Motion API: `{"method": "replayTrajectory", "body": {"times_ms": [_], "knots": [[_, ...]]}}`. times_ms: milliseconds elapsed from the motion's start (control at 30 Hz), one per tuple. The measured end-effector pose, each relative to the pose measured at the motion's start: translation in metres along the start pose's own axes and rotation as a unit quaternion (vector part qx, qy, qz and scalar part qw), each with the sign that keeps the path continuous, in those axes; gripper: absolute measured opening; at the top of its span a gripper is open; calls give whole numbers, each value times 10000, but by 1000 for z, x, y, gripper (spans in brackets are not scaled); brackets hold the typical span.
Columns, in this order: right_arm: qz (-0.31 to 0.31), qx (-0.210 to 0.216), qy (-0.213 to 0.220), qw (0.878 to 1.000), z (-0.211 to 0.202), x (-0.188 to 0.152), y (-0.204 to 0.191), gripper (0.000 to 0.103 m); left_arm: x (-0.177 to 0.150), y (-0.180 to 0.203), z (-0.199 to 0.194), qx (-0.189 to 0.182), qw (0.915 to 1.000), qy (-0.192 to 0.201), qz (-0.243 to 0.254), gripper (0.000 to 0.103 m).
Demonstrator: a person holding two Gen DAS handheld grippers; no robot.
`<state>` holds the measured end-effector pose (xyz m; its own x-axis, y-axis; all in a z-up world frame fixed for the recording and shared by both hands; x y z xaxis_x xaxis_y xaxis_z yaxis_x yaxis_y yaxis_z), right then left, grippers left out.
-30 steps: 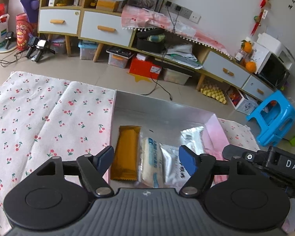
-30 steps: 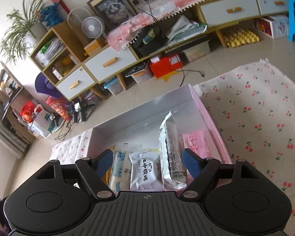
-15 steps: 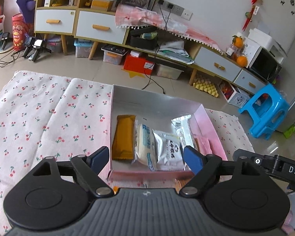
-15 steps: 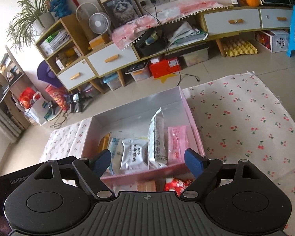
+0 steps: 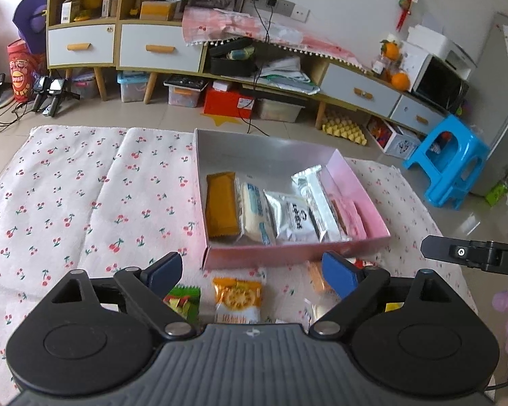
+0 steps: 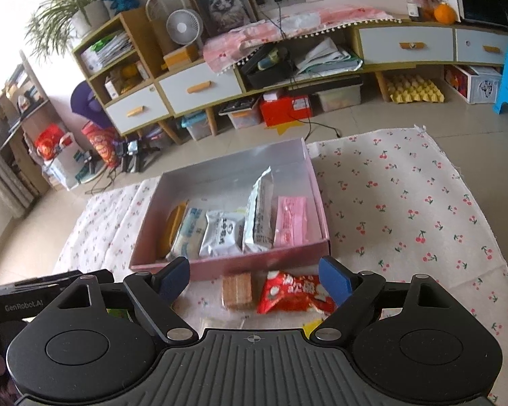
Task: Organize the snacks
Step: 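Withdraw both open tools from the box toward the remaining snacks, then grasp the yellow packet with the right tool while the left moves over the orange-and-white packet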
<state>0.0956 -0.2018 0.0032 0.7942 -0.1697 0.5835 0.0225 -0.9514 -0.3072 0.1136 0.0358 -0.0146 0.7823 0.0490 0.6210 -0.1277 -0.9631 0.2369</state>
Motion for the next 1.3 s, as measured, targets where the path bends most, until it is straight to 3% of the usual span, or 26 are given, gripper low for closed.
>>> {"method": "replayTrajectory", "body": {"times_ms": [567, 967, 1300], "knots": [[-644, -395, -369, 9965, -11, -47, 10, 85, -36, 8, -6, 22, 9989, -191, 439, 94], [-484, -765, -659, 9937, -7, -64, 41, 85, -64, 28, 10, -13, 9948, -586, 839, 93], [-1189, -761, -923, 9857, 10, -81, 25, 85, -78, 36, 26, -38, 9826, -944, 1599, 66]]}}
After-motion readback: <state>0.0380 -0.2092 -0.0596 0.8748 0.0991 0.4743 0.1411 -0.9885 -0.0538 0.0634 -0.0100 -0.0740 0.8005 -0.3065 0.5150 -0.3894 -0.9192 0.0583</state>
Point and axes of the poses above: each gripper's, at about its wrist camera, not at the fingertips, and z roughly the way its jaws point, y to its right, x to its top, the point moved 2 cm from there along z, roughly the way its jaws point, and after that the axes turned 5 degrees about -y, right-handed, at the moved point
